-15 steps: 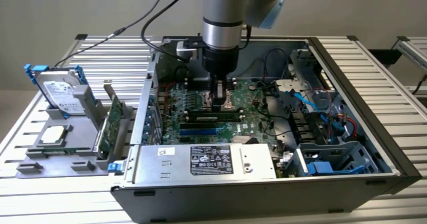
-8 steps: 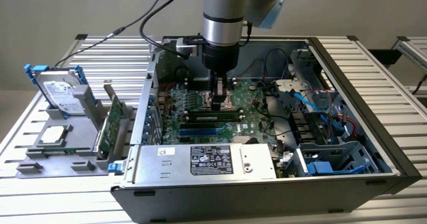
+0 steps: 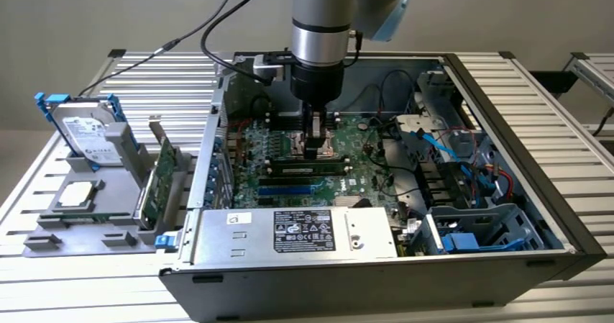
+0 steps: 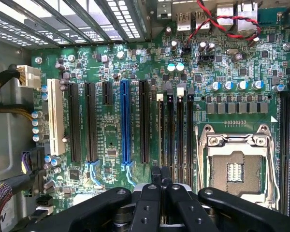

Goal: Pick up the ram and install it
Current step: 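Press down the ram until it locks into place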

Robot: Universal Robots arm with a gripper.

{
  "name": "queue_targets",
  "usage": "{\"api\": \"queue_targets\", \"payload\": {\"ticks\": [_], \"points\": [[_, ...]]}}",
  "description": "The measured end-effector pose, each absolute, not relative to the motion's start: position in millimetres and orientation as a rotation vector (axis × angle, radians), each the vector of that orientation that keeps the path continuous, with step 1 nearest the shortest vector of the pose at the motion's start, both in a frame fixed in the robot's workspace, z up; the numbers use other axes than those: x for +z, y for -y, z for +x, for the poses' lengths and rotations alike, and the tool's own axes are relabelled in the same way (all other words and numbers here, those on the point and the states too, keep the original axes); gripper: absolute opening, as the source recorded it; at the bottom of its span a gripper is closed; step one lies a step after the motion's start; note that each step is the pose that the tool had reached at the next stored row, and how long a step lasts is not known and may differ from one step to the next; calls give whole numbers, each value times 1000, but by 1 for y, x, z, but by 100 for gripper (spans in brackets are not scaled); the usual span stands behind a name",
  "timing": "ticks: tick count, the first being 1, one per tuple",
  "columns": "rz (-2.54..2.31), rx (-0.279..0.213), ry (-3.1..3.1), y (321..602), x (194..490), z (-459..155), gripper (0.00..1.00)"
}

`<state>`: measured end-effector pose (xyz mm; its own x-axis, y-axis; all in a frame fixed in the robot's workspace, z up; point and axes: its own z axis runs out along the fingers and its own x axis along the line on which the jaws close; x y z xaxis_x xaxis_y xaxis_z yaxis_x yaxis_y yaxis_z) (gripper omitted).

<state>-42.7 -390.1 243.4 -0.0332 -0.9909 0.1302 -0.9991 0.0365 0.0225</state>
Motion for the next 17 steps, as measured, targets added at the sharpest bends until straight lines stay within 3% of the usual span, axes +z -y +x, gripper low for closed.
{"api": "queue_targets", "payload": {"ticks": [17], "points": [[1984,99,2278,392,256,-43,11]]}}
